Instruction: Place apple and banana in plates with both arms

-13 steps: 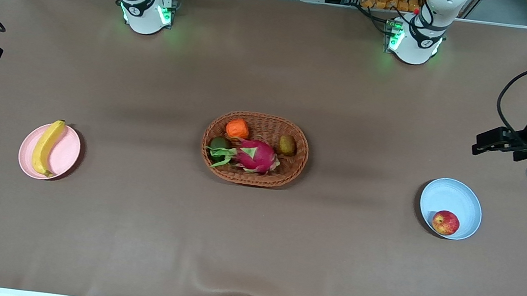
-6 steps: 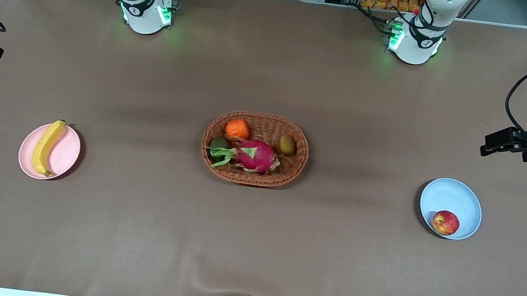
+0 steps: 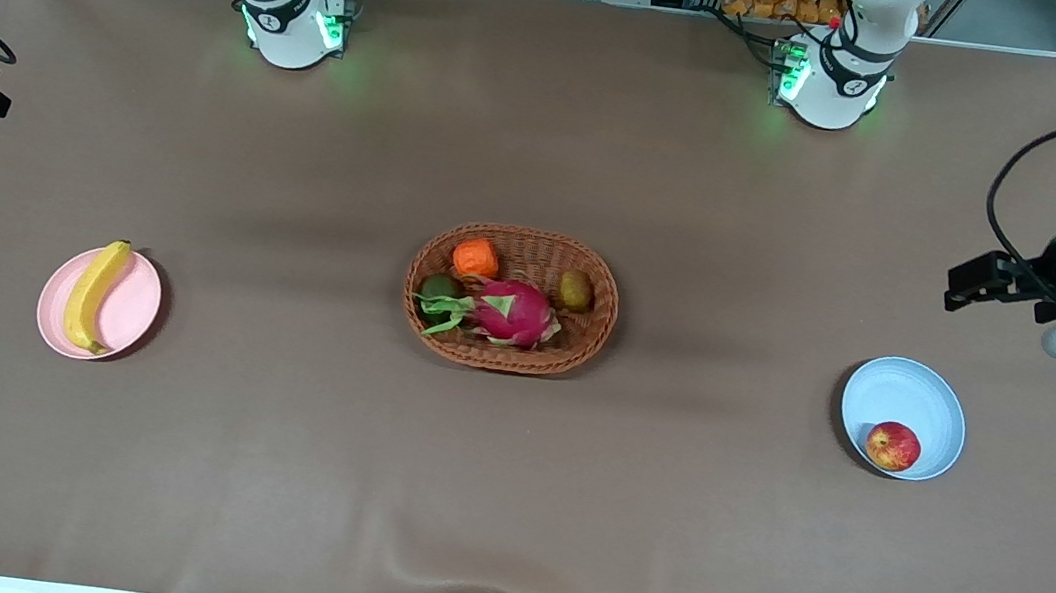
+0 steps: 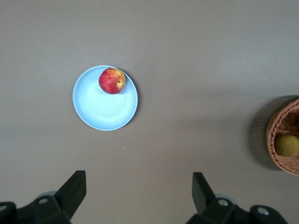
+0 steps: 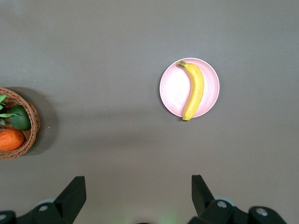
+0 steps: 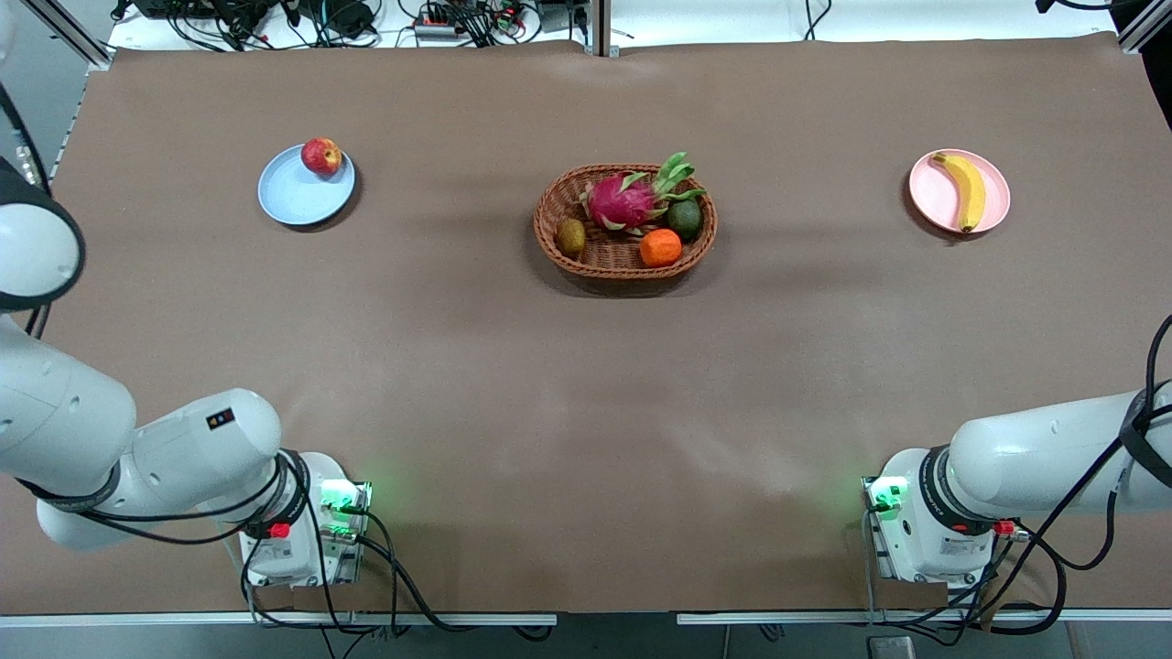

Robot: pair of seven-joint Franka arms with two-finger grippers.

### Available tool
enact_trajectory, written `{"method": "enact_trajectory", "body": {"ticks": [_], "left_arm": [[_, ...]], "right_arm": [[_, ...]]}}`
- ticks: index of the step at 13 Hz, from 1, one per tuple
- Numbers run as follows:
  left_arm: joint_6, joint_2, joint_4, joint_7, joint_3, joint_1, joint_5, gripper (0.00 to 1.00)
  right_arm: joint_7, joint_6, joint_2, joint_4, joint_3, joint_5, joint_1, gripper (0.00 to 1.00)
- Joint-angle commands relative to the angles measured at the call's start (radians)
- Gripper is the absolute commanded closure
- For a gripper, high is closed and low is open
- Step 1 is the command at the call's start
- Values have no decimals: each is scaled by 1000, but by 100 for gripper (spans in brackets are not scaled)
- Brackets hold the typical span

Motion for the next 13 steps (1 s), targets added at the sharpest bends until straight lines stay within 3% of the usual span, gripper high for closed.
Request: {"method": "enact_trajectory", "body": {"ticks": [1, 3, 7, 13], "left_arm": [[-29, -72, -1, -1, 253, -249, 2, 0], [-53, -96, -8, 10, 425, -398, -45, 0], [-93, -147, -54, 60, 632, -562, -90, 0], [-93, -211, -120, 65, 637, -562, -107, 0]], "right_arm": [[-7, -17, -5, 12, -4, -18, 3, 0], [-7, -18, -5, 12, -4, -18, 1, 0], [-2, -18, -5, 12, 1, -17, 4, 0], [1, -18, -5, 12, 1, -14, 6, 0]]}}
